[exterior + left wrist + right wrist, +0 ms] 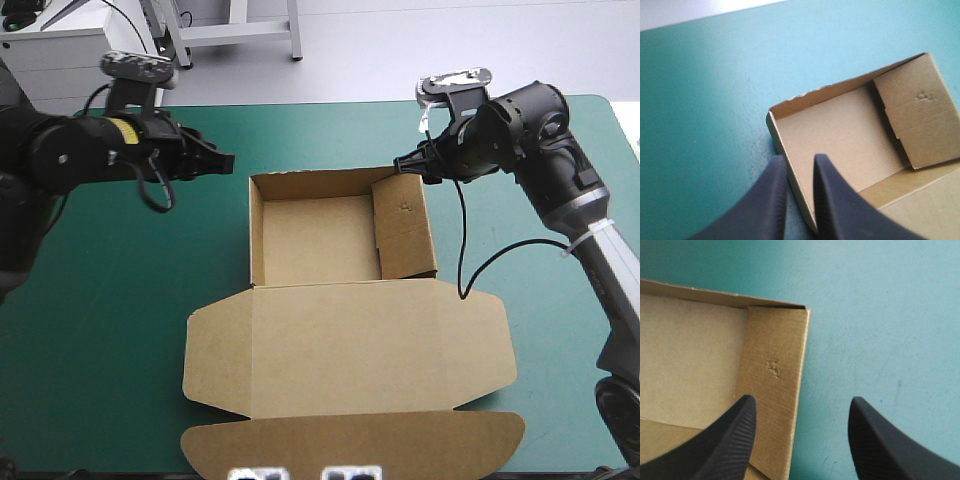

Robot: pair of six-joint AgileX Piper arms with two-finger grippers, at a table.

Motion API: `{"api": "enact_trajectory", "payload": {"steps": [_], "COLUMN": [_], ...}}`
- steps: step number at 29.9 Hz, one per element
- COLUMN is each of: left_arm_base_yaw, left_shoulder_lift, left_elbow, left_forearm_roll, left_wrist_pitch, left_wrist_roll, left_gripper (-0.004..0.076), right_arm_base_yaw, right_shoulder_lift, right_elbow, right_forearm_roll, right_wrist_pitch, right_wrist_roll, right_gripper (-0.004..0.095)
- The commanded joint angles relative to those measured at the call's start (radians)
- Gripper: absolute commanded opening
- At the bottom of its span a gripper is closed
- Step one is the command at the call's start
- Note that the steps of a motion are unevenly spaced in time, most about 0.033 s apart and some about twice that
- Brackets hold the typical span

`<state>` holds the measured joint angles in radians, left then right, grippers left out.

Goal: Fold the box

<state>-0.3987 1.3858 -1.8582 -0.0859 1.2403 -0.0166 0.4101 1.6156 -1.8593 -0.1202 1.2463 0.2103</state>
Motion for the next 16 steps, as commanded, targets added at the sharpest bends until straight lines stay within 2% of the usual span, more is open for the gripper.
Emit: {"api": "enact_trajectory", "payload": {"steps": [1, 8, 16], "left_arm_base_yaw": [-0.004, -0.004, -0.004], "left_shoulder_lift": [-0.136, -0.379, -0.632], "left_elbow": [0.034, 0.340, 0.704], "left_forearm_roll": [-0.039, -0.006, 0.001], "left_wrist_pitch": [0.047, 0.039, -0.045], "left_wrist_roll": [0.035, 0.035, 0.027], "left_gripper": [-0.0008, -0.0008, -0.0008], "right_arm_base_yaw": [-0.002, -0.002, -0.002], "right_shoulder_lift": [-0.007, 0.110, 0.239], "right_elbow": [0.014, 0.020, 0.020], "right_forearm_roll": [0.014, 0.035, 0.029], "right_wrist_pitch": [0.004, -0.015, -0.022], "right_wrist_roll": [-0.001, 0.002, -0.002], "right_gripper": [0.0512, 0.0510, 0.0508]}}
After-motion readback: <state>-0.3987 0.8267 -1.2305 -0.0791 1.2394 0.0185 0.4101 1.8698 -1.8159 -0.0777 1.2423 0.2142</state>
